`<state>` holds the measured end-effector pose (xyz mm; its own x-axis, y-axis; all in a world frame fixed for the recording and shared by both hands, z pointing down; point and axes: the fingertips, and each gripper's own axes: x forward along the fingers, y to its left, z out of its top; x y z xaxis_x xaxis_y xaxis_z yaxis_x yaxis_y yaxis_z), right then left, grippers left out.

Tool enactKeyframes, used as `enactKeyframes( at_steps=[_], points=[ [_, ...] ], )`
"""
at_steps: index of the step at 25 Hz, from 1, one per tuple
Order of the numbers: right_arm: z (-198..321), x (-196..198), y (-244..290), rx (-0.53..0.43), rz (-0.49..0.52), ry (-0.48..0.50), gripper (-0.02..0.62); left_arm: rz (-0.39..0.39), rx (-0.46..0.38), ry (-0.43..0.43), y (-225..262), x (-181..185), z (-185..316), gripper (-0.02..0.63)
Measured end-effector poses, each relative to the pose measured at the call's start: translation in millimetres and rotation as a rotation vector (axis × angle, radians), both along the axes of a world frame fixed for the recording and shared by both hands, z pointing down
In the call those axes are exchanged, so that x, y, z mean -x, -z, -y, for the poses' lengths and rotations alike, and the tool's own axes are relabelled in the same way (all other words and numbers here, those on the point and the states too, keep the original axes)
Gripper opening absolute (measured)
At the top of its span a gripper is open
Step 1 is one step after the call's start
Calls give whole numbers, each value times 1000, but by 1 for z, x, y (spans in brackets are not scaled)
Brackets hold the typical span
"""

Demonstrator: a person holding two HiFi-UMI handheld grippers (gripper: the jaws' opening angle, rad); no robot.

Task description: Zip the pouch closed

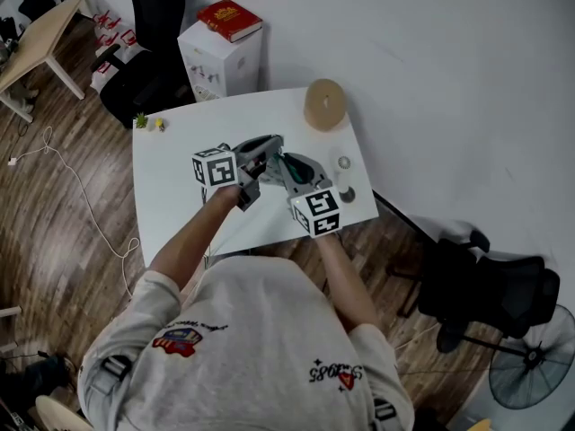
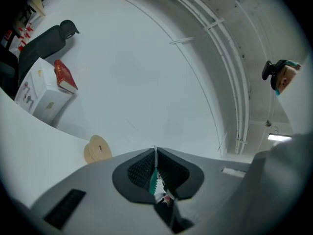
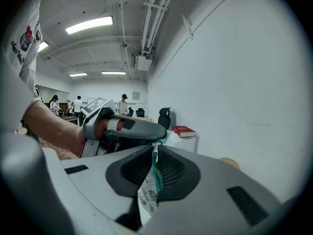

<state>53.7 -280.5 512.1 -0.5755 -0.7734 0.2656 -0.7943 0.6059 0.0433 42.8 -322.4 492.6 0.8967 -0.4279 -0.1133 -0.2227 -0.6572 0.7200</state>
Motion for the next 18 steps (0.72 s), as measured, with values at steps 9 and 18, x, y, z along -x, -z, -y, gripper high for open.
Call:
enactKeyframes(
  at_steps=[9, 18],
  points=[
    [-8, -5, -9, 6, -24, 10, 35, -3, -7, 29, 4, 7, 8, 12],
    [-7, -7, -9, 14, -14, 15, 35, 5, -8, 42, 1, 7, 14, 12]
  ],
)
